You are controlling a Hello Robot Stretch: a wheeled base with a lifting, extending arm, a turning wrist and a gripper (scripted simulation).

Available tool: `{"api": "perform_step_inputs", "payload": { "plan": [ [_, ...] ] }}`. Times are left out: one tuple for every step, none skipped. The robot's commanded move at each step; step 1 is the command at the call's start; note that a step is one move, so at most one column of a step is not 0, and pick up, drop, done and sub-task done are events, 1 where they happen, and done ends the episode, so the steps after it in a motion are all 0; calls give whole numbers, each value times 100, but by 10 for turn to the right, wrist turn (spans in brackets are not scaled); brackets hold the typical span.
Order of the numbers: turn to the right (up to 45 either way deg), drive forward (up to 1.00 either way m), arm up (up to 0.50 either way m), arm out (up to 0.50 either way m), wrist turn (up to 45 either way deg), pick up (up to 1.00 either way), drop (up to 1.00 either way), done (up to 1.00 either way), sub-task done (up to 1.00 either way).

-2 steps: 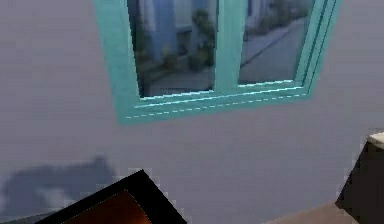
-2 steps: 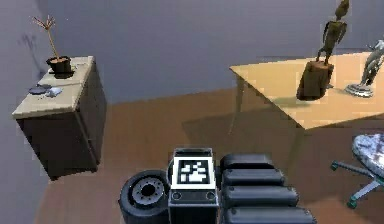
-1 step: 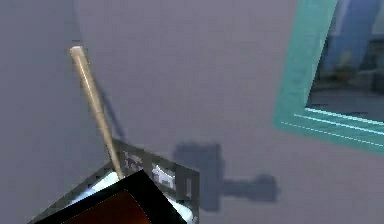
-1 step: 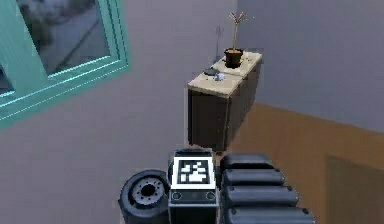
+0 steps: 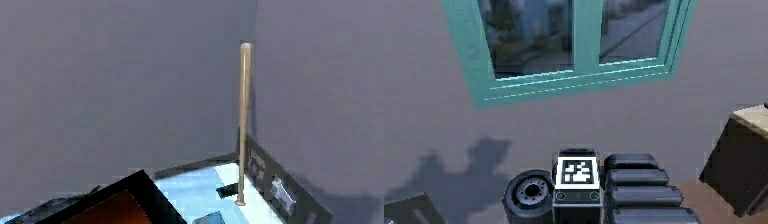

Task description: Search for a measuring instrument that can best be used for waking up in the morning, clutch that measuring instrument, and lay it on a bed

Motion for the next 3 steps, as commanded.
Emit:
{"api": "perform_step_inputs", "payload": {
  "plan": [
    [450, 0, 0, 0, 0, 0, 0, 0, 0],
    [450, 0, 0, 0, 0, 0, 0, 0, 0],
    [450, 0, 0, 0, 0, 0, 0, 0, 0]
  ]
}}
